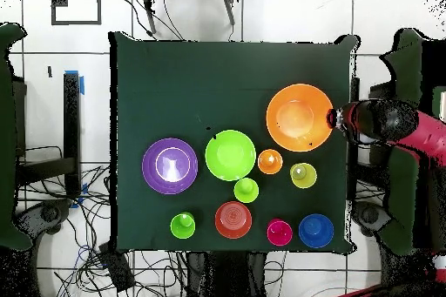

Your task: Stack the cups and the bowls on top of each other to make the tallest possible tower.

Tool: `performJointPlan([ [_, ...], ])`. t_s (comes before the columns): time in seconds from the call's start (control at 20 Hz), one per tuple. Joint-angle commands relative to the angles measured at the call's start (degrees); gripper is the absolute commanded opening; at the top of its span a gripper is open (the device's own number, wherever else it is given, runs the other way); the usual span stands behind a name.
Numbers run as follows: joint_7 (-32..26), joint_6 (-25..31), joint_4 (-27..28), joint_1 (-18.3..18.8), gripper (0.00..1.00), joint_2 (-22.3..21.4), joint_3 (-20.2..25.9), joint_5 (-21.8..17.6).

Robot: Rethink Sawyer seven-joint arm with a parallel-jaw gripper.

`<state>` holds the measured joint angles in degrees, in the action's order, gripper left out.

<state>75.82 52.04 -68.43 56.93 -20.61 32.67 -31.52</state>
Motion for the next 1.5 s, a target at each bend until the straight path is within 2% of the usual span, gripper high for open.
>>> performJointPlan([
  [0.05,-14.2,-2.1,-4.0,0.1,0.0,0.9,1.6,-3.9],
  [0.45,-12.8,-1.3,-3.6,-0.4,0.0,0.7,0.9,-3.7],
  [0.5,-13.2,-1.5,-3.6,-0.3,1.0,0.8,1.2,-3.7],
  [0.75,-14.5,-1.7,-4.0,0.2,1.0,1.0,1.8,-3.7],
  [1.0,-11.4,-0.7,-4.3,-0.3,1.0,0.4,0.8,-2.9],
  [1.5,-10.3,-2.3,-4.3,-0.3,1.0,1.2,0.5,-3.3],
])
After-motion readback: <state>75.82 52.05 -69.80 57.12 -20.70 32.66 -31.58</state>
